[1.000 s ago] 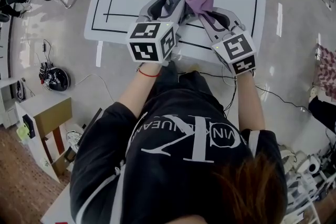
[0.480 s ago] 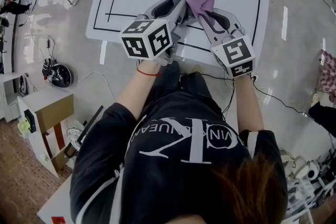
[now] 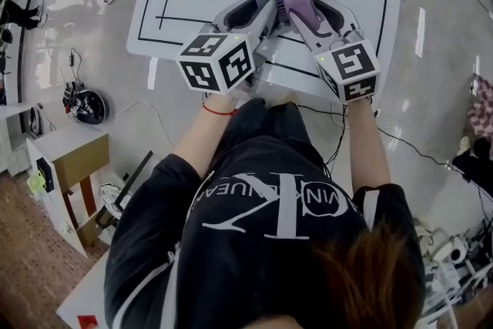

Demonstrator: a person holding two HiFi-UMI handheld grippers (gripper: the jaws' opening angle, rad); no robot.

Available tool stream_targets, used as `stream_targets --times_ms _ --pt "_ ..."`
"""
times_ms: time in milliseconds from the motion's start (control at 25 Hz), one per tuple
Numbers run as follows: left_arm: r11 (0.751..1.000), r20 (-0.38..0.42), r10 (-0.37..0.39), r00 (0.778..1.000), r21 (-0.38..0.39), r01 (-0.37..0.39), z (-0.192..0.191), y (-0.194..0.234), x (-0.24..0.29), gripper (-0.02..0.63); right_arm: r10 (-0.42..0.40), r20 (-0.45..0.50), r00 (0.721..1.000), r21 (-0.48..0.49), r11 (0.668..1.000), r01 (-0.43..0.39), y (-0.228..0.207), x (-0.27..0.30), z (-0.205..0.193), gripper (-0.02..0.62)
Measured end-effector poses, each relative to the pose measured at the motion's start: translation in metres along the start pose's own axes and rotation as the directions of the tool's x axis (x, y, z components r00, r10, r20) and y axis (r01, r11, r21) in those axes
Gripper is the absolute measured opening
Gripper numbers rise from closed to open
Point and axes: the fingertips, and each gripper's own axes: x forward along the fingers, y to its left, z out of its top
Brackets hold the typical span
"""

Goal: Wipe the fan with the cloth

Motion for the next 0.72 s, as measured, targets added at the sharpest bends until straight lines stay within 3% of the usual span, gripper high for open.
stream_targets --times_ms 200,280,720 --pt "0.999 0.001 -0.026 1.000 -0.035 0.026 0.000 0.002 0.000 0.113 0.061 0.028 0.998 0.122 0.990 -0.064 -0.004 0.005 -0.004 0.176" --pt "0.996 0.022 -0.036 0.999 -0.084 0.037 0.002 0.007 -0.007 0.105 0.076 0.063 0.995 0.173 0.981 -0.086 -0.003 0.005 0.000 0.104" --pt "0.990 0.043 0.007 0.999 -0.138 -0.001 0.008 0.060 -0.057 0.110 0.091 0.114 0.989 0.157 0.982 -0.108 0.016 0.031 0.033 0.075"
